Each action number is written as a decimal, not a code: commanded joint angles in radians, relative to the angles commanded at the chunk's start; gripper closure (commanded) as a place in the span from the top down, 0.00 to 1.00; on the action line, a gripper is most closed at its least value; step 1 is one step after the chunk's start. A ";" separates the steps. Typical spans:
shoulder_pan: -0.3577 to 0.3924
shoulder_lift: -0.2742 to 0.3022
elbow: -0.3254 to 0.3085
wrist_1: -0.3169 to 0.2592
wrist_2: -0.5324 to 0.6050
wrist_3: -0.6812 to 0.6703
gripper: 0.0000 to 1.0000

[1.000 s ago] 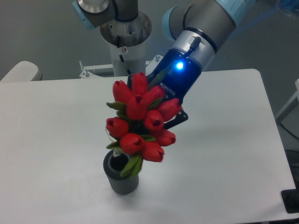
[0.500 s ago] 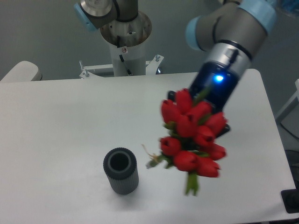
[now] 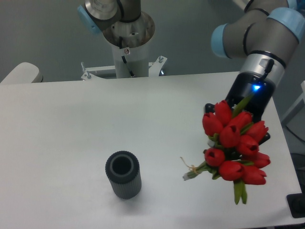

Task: Pick up the flowers from the vase
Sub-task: 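Carry the tulip bouquet away from the vase and hold it aloft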

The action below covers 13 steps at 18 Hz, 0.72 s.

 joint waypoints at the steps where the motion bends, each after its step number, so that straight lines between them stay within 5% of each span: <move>1: 0.000 0.003 -0.002 -0.003 0.017 0.008 0.31; 13: -0.008 0.029 -0.032 -0.006 0.100 0.095 0.31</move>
